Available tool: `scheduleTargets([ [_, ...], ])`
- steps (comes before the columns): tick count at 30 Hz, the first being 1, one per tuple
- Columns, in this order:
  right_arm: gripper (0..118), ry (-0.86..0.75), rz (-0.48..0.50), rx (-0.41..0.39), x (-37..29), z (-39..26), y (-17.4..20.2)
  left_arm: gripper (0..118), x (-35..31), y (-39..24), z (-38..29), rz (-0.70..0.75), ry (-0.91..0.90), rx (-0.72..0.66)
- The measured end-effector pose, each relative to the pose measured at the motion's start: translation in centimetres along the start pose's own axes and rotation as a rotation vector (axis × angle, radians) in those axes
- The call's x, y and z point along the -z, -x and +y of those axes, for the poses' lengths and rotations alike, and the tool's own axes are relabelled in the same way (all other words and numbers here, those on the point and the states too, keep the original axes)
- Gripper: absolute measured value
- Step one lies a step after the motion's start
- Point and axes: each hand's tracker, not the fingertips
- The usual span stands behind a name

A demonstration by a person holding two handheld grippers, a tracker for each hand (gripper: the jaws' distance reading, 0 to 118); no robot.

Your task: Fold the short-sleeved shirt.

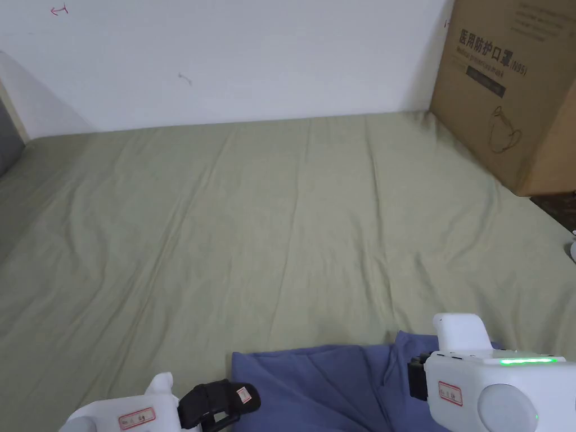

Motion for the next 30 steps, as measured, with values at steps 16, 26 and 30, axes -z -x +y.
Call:
scheduleTargets([
  [16,0,0.037,-0.005,-0.052,0.8,1.2,2.5,4,0.8,2.0,3.3,-0.009,0.063,0.046],
  [26,0,0.051,0.035,-0.1,1.6,1.0,5.0,4,-12.9,3.8,6.5,0.208,-0.054,0.212],
  [30,0,0.062,0.035,-0.108,2.1,0.4,5.2,4,-18.6,3.8,7.6,0.372,-0.128,0.217],
])
